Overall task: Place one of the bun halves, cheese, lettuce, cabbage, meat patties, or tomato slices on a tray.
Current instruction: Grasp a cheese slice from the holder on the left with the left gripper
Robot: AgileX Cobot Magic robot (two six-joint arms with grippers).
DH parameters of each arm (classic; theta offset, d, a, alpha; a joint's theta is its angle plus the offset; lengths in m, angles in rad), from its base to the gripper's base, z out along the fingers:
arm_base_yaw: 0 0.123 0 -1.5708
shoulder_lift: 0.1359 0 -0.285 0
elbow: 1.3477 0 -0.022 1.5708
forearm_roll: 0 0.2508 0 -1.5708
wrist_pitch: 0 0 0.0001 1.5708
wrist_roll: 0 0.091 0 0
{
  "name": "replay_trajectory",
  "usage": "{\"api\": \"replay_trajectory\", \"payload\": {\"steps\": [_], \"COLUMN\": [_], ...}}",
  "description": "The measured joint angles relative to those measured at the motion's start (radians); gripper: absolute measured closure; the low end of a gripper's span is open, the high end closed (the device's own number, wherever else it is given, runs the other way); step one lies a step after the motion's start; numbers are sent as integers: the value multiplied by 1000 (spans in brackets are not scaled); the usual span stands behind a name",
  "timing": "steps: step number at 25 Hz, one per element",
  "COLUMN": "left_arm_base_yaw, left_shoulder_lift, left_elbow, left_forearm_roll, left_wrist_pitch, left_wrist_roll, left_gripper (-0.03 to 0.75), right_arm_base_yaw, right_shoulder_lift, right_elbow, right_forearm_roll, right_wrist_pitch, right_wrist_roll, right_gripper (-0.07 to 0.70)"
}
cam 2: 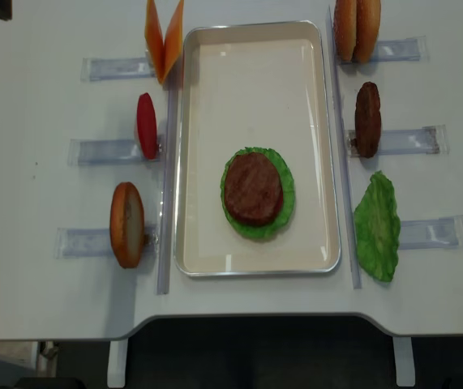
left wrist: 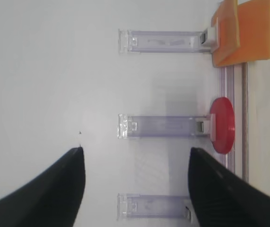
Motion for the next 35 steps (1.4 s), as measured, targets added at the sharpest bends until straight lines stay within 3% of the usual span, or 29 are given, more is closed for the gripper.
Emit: {"api": "replay_trajectory", "payload": {"steps": [27, 35], "left_arm_base_yaw": [0, 0], "left_shoulder_lift": [575, 668], "left_elbow": [-569, -617], "left_forearm_roll": [0, 0], "left_wrist_pitch": [0, 0], "left_wrist_roll": [-31, -31], "left_gripper": [193, 195], "right_arm_base_yaw": [0, 0], "right_shoulder_lift": [0, 0], "right_elbow": [0, 0], "right_forearm_roll": [22, 22], "right_wrist_pitch": [0, 0], "right_wrist_roll": [0, 0], "right_gripper": [216, 216]}}
